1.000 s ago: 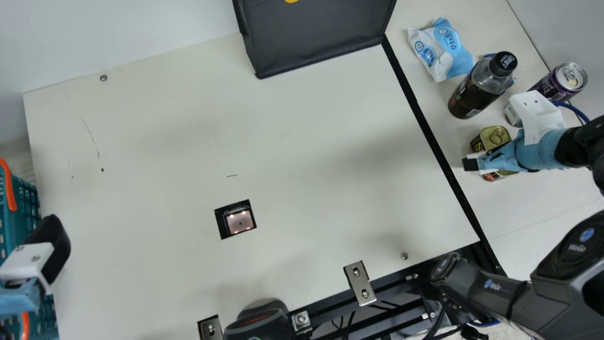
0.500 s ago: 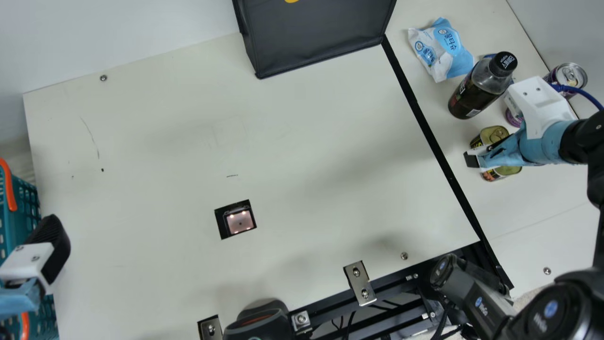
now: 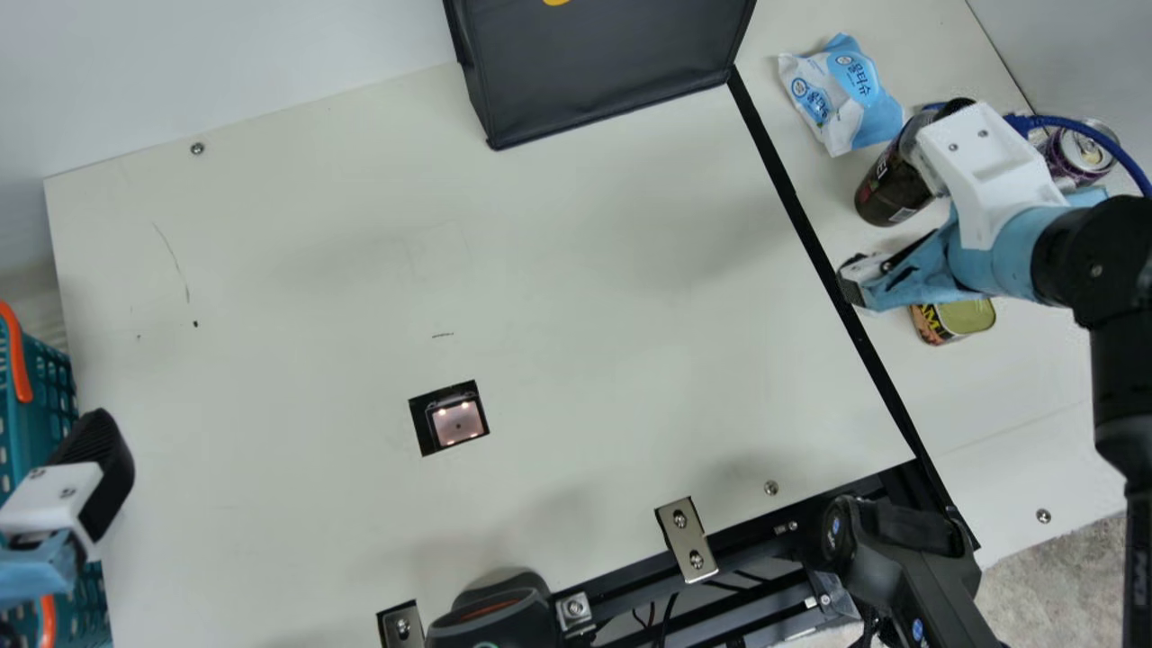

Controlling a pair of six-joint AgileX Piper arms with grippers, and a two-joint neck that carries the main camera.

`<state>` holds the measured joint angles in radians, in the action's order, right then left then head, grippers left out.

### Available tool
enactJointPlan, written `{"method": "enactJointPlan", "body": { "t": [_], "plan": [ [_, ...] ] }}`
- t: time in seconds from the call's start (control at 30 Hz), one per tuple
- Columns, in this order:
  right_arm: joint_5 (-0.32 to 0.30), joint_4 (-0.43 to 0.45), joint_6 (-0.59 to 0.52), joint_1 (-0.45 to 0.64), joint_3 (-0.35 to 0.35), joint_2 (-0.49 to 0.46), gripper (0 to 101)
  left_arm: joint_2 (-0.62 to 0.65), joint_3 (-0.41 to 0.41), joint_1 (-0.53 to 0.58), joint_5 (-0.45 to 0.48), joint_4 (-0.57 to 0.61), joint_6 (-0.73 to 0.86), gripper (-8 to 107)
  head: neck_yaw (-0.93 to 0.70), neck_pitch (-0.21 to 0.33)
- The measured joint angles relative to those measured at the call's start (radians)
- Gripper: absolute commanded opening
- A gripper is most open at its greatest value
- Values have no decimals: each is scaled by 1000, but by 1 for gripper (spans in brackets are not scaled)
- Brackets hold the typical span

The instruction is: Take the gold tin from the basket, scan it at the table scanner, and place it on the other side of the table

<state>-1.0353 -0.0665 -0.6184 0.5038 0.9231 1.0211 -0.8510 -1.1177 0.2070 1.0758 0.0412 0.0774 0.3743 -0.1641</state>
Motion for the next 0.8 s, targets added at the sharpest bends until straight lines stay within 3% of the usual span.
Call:
{"method": "enactJointPlan", "body": {
  "t": [0.5, 0.67, 0.8],
  "plan": [
    [-46, 228, 495, -531, 177, -31, 95, 0, 0, 0, 0, 0, 0, 90, 0, 0],
    [-73, 234, 580, -610, 206, -57, 95, 27, -26, -37, 32, -4, -23, 90, -31, 0],
    [-114, 169, 566, -575, 240, -142, 95, 64, -60, -109, 87, -10, -52, 90, -117, 2]
  ]
}}
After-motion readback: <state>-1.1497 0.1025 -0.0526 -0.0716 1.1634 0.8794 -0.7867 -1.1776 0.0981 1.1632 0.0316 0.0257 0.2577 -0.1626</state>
